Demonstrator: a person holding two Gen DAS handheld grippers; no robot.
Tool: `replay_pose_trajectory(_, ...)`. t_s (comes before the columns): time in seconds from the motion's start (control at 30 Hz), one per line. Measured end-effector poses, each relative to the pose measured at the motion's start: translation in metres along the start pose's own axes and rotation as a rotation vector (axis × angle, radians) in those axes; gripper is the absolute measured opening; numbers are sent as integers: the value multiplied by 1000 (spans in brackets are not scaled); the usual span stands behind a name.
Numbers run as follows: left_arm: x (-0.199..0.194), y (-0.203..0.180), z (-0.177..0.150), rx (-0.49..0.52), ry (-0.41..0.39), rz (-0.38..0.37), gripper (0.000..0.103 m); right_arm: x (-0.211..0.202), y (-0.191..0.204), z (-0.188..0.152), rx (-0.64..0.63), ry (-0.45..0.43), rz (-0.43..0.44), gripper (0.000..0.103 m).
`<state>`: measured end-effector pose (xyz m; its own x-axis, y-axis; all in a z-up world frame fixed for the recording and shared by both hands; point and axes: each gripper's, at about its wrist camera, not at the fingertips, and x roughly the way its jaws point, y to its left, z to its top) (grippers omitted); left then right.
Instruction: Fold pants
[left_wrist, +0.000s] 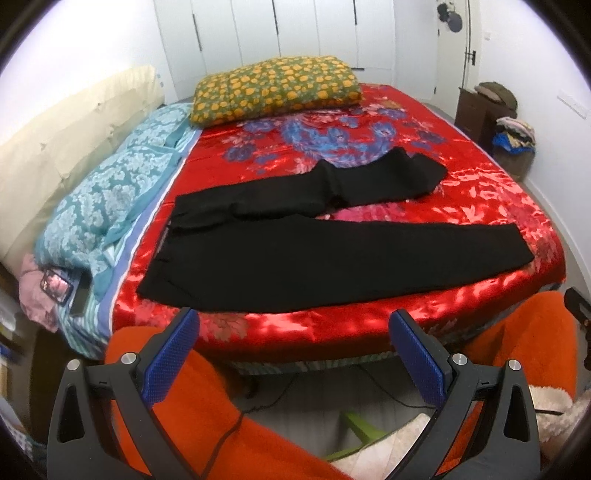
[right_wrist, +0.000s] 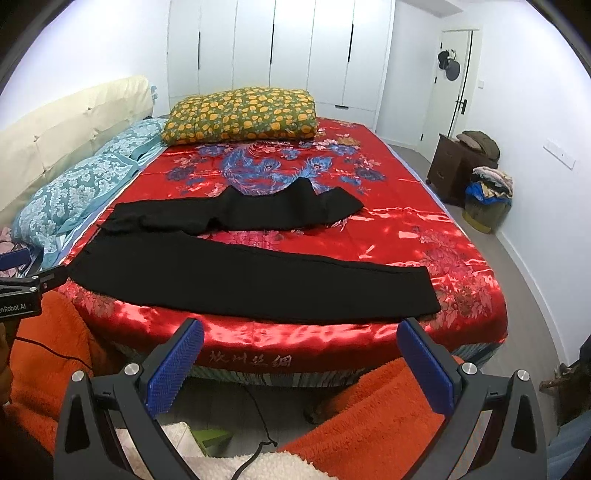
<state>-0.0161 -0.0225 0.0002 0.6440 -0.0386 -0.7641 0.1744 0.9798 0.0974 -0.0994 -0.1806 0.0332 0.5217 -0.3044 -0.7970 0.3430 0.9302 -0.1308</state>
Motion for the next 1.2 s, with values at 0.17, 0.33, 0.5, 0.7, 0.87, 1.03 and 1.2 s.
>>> replay_pose_trajectory(0.17, -17, 2, -8, -5, -25, 0, 102, -14, 1, -7, 1, -21, 1, 103)
replay_pose_trajectory(0.33, -31, 5, -14, -8, -52, 6, 102, -29, 4, -11, -5, -52, -3, 103)
replay_pose_trajectory(0.5, -47, 5, -17, 5, -85, 19, 102, -42, 5, -15, -4, -79, -4, 103)
replay_pose_trajectory(0.7, -52, 5, -16, 10, -100, 25, 102, -51, 4, -14, 5, -112, -8, 103)
replay_pose_trajectory(0.87, -52, 4, -17, 13, -98, 29, 102, -51, 5, -14, -6, -110, -7, 103)
replay_pose_trajectory(1.03, -47, 6, -16, 7, -77, 24, 102, -47, 7, -14, -14, -94, -8, 103)
replay_pose_trajectory(1.2, -40, 6, -13, 14, -65, 25, 102, -42, 8, -12, -14, -80, -11, 103)
